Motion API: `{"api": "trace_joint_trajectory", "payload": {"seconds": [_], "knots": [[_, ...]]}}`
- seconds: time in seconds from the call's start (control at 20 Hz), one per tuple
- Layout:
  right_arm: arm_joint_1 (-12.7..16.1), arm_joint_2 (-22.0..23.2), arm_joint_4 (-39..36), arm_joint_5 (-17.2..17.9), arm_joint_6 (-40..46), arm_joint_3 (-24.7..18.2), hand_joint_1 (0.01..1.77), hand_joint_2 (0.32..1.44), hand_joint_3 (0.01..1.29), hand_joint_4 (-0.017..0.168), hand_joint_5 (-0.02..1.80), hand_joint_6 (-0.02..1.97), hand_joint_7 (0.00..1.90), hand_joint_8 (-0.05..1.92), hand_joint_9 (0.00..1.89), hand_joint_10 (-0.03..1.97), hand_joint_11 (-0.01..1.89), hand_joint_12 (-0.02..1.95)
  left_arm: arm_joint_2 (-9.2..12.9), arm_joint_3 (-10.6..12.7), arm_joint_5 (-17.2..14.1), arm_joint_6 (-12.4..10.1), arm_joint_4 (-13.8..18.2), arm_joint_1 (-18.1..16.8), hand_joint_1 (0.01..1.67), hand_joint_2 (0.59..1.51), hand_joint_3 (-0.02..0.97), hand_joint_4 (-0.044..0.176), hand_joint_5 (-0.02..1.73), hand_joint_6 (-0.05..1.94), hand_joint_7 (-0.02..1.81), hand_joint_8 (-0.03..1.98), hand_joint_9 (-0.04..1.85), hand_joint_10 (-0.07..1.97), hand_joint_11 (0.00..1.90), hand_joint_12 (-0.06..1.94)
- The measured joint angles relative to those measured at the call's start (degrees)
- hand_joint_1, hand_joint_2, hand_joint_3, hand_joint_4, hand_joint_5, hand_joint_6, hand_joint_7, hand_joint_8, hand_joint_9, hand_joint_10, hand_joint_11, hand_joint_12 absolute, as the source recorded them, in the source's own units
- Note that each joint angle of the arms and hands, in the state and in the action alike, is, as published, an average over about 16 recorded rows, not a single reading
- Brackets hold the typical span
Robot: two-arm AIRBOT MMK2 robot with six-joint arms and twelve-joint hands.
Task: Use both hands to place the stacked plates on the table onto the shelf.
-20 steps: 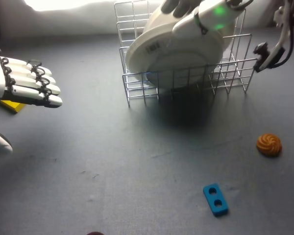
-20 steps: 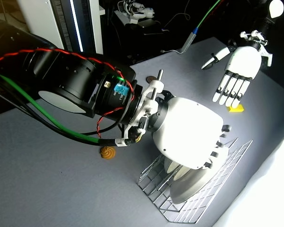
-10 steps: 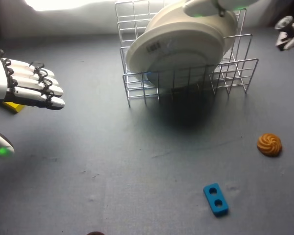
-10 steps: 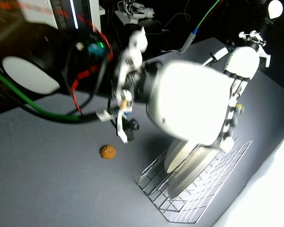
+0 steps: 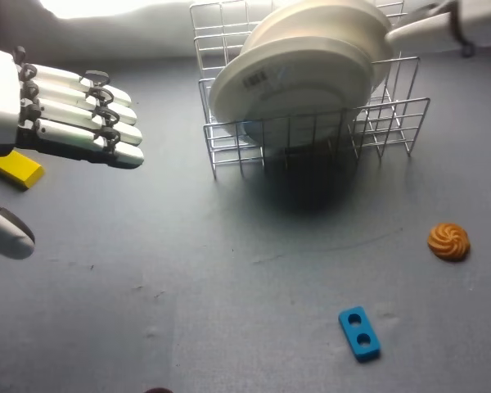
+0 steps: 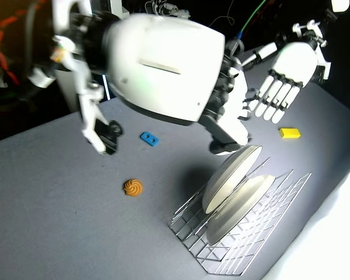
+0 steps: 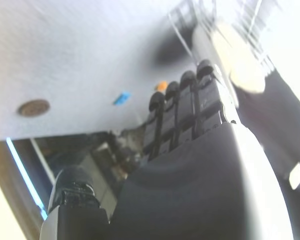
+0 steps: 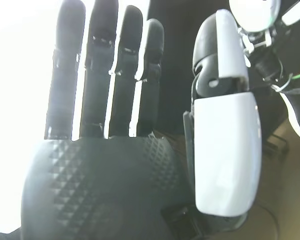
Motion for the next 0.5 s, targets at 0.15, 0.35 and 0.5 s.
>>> {"api": "trace_joint_trajectory", "payload": {"seconds": [0.15, 0.35, 0.5], "knots": [[-0.10, 2.87, 0.04, -0.26, -0.77, -2.26, 0.91, 1.00, 0.01, -0.002, 0.99, 0.11, 1.09, 0.19, 1.16, 0.27, 0.79, 1.30, 1.09, -1.97, -1.68, 0.44, 0.88, -1.88, 0.04, 1.151, 0.015, 0.001, 0.33, 0.22, 0.33, 0.29, 0.29, 0.35, 0.19, 0.58], [-0.42, 4.95, -0.33, -0.43, -1.42, -3.60, 0.76, 1.03, 0.01, 0.005, 1.08, 0.52, 1.17, 0.65, 1.22, 0.74, 0.97, 1.48, 2.04, -3.82, -3.00, 0.92, 2.13, -3.52, 0.08, 1.178, 0.014, 0.001, 0.69, 0.69, 0.71, 0.77, 0.70, 0.82, 0.57, 1.05], [-0.88, 5.49, -1.99, -0.04, -1.30, -3.99, 0.66, 1.08, 0.01, 0.030, 1.18, 0.83, 1.26, 0.97, 1.29, 1.07, 1.14, 1.61, 2.33, -4.66, -3.28, 0.92, 2.95, -4.10, 0.19, 1.202, 0.013, 0.009, 0.95, 1.02, 1.00, 1.10, 1.00, 1.16, 0.88, 1.39]]}}
